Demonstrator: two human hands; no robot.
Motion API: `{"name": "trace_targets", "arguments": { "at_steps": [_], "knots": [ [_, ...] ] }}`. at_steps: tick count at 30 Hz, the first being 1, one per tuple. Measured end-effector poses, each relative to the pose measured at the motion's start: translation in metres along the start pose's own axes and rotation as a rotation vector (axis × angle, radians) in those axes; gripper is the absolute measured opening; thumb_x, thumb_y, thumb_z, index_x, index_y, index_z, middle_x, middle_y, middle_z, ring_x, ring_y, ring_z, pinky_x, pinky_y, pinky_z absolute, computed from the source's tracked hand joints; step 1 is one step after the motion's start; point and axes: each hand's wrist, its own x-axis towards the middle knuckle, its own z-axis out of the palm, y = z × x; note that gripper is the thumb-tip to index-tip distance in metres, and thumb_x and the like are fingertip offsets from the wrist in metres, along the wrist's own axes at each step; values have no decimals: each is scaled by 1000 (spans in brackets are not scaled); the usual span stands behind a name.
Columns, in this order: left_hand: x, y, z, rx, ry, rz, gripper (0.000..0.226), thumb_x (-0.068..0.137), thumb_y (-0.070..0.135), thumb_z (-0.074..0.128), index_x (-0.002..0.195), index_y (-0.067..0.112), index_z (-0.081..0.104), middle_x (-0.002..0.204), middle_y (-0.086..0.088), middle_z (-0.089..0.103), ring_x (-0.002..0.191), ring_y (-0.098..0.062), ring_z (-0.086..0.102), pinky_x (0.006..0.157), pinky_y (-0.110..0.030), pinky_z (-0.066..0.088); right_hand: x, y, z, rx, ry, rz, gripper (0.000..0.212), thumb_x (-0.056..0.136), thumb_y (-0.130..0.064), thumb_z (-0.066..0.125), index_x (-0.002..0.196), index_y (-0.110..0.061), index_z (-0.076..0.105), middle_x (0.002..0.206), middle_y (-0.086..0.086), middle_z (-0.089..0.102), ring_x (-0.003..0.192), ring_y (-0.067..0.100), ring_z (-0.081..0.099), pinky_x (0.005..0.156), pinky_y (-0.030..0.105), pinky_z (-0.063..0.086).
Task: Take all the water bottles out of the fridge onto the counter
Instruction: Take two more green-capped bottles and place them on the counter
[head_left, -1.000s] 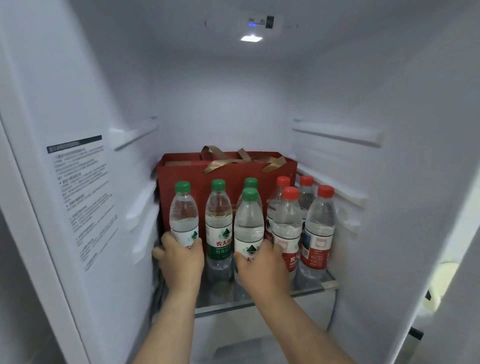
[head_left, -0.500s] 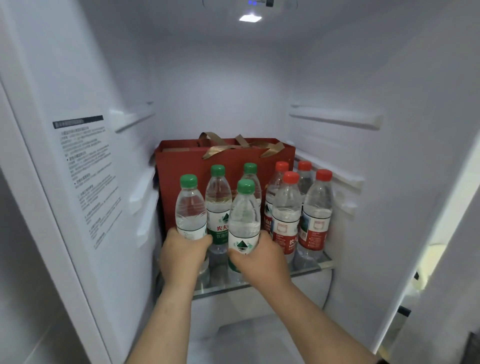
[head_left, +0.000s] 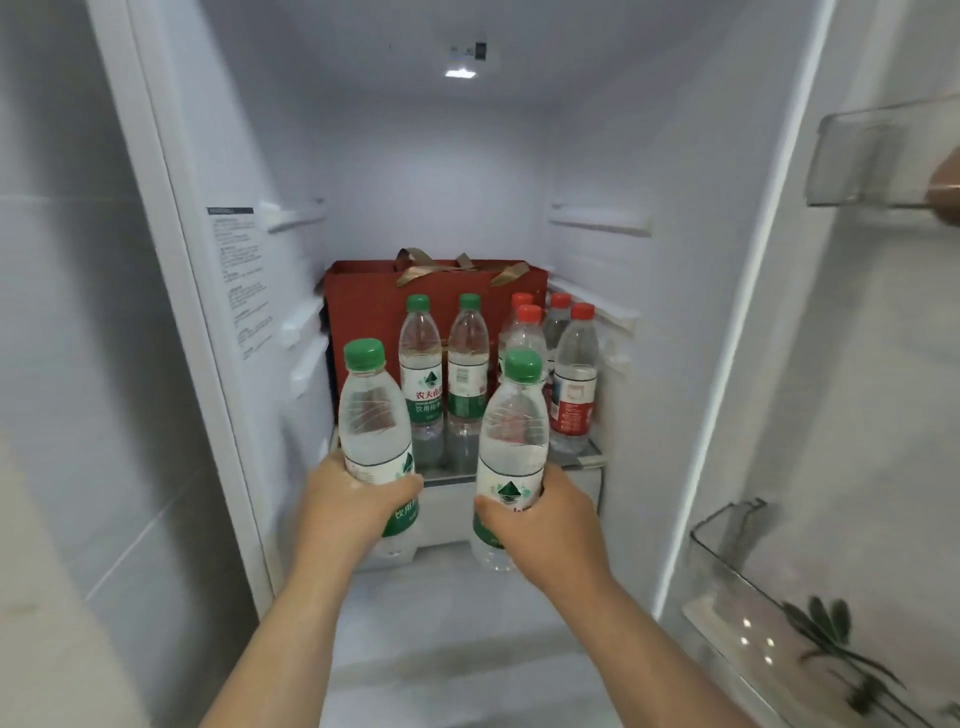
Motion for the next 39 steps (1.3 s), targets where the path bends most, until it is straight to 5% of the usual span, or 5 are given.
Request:
{"name": "trace_targets", "arguments": {
  "at_steps": [14,19,25,35,39],
  "knots": [
    [-228,-15,-28,88,0,-46,37,60,24,89,84,33,62,87,15,70,85,-11,68,75,-34,55,-185,46,-107,-6,-163,42,39,63,-45,74,96,-33,58,86,-17,67,80,2,63,68,27,55],
    [-281,-9,-26,100,-59,-23,37,60,24,89,85,31,62,84,16,69,81,-5,66,65,-28,51,-235,56,-141,-23,-154,94,35,62,-46,74,90,-32,58,80,-17,67,76,0,62,65,26,53],
    [-319,1,-19,108,-239,40,37,62,19,89,87,27,63,83,13,69,80,-6,65,62,-27,48,-287,63,-182,-33,-96,189,37,60,-50,72,90,-36,55,79,-16,69,75,2,66,70,37,60],
    [-389,22,41,96,-669,171,34,58,23,90,81,26,65,73,10,72,73,-4,65,57,-25,45,-383,95,-262,-89,259,399,38,61,-50,74,94,-36,61,86,-18,70,80,1,65,74,33,58],
    [-433,40,63,15,-849,203,37,50,27,88,83,27,71,73,23,74,69,5,69,60,-23,48,-425,103,-303,-137,368,406,41,62,-52,75,97,-36,63,88,-19,71,82,0,65,75,32,57]
  ]
}}
